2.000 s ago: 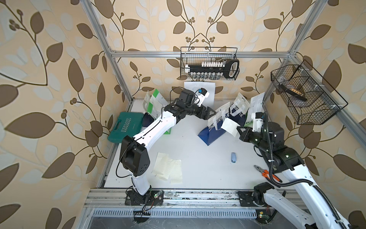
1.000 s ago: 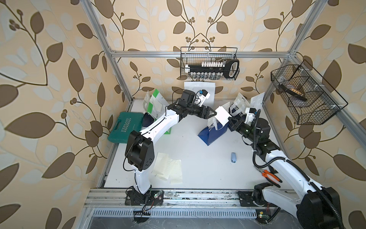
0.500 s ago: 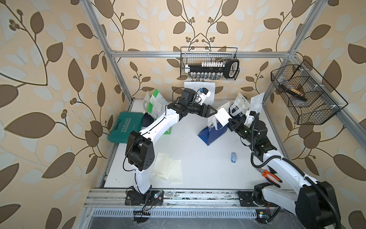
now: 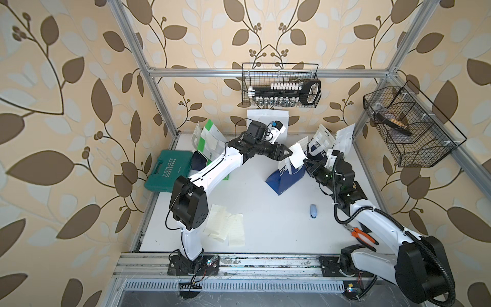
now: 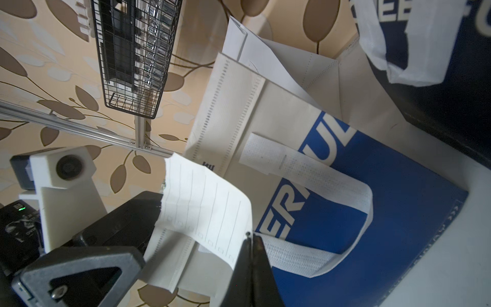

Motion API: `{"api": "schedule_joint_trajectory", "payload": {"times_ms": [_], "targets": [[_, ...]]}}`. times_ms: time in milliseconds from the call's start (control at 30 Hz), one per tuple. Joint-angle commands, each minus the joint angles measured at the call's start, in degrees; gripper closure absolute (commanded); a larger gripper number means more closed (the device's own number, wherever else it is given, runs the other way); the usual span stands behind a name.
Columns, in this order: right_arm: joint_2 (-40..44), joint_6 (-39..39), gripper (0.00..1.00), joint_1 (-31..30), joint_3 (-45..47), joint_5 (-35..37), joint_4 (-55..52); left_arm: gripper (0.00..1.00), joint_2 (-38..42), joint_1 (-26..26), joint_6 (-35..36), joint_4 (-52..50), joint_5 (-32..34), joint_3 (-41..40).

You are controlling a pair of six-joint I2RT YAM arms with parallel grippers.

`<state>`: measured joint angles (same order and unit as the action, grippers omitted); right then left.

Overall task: Staple the receipts to the bags
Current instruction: Hold the receipt from the takeout bag.

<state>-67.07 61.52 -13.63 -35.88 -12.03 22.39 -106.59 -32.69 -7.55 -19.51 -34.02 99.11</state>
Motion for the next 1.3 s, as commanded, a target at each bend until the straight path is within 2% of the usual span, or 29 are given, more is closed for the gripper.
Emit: {"api": "schedule_joint_trajectory", "payload": {"times_ms": [0,633,733,800,1000,1267], "targets": [[-0.52,0.92,1.0,-0.87,0.82,1.55,1.48,0.36,-0.41,-0.62,1.65,0.11,0.89,2.02],[-1.05,1.82,1.0,-2.54,2.91,3.89,1.71,0.71,-1.01,-1.38,3.99,-1.94,4.07,3.21],[-1.14,1.22,1.0,-2.59,2.8,3.95,2.29,0.7,-1.12,-1.49,4.02,-2.14,3.84,3.27],[-1.14,0.94,1.0,-2.56,2.48,3.95,2.4,0.64,-1.25,-1.48,4.05,-2.3,3.7,3.44],[-0.62,2.05,1.0,-2.6,3.28,4.74,7.41,0.56,-1.25,-1.49,3.95,-2.2,3.39,3.44],[-1.75,3.36,1.0,-3.58,3.18,4.79,8.28,0.63,-1.12,-1.57,3.88,-1.94,3.46,3.46]]}}
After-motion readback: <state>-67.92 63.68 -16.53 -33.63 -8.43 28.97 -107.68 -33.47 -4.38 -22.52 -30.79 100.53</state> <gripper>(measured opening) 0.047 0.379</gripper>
